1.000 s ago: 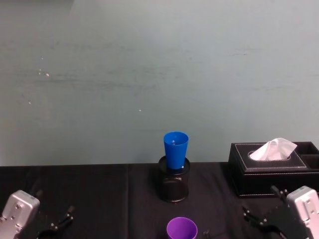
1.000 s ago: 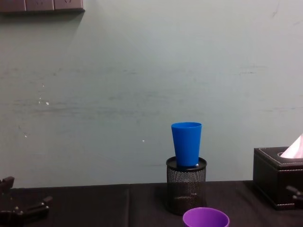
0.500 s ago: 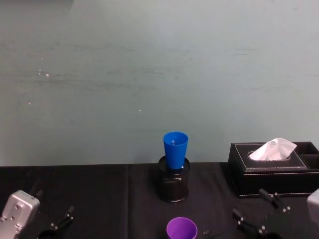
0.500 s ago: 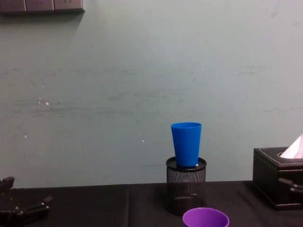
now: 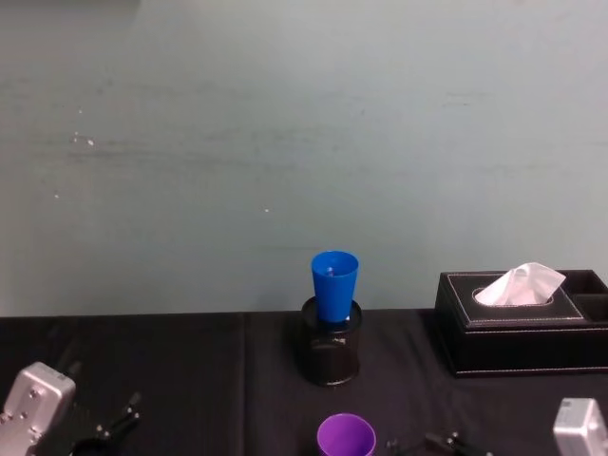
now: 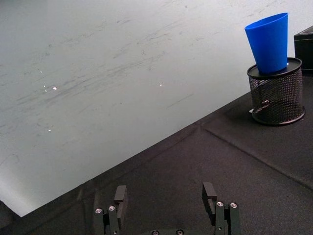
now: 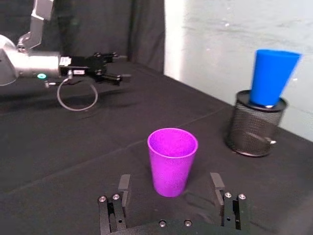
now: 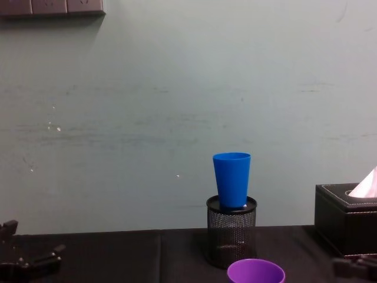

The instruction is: Pick up one cup with a gripper and tap it against the other cup.

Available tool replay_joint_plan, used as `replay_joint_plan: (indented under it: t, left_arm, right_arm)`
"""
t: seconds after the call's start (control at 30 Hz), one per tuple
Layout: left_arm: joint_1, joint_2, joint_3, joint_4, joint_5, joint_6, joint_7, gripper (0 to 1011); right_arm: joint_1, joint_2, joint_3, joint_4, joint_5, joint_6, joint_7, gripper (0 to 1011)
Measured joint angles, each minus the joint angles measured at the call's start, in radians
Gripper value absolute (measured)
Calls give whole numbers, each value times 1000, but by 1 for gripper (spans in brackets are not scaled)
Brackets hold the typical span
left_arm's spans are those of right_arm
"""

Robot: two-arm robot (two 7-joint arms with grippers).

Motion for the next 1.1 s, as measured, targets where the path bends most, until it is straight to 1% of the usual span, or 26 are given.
replay_joint_plan:
  t: [0.1,0.13,0.23,0.27,0.33,0.37,0.47,0.53,0.8,0.87,1.1]
  left_arm:
    - [0,0,0,0,0,0,0,1000]
    - [0,0,0,0,0,0,0,1000]
    - [0,0,0,0,0,0,0,1000]
    - [0,0,0,0,0,0,0,1000]
    - [0,0,0,0,0,0,0,1000]
    - [0,0,0,0,0,0,0,1000]
    - [0,0,0,0,0,0,0,1000]
    - [0,0,0,0,0,0,0,1000]
    - [0,0,0,0,0,0,0,1000]
    - [0,0,0,0,0,0,0,1000]
    - [0,0,0,0,0,0,0,1000]
  right_arm:
    - [24,-20,-13,30,-10,3,24,1003]
    - [43,-36,-21,54,-18,4,38,1003]
    - [65,-56,-30,82,-28,5,55,1003]
    - [81,-70,-36,105,-34,6,67,1003]
    - [99,-84,-42,128,-40,5,78,1003]
    - [114,-97,-47,152,-44,5,89,1003]
    - [136,-115,-55,186,-49,2,103,1003]
    - [163,-139,-64,230,-55,-5,120,1003]
    - [218,-191,-78,318,-60,-23,147,1003]
    - [239,-213,-81,355,-60,-32,154,1003]
    - [277,-256,-88,414,-61,-47,169,1003]
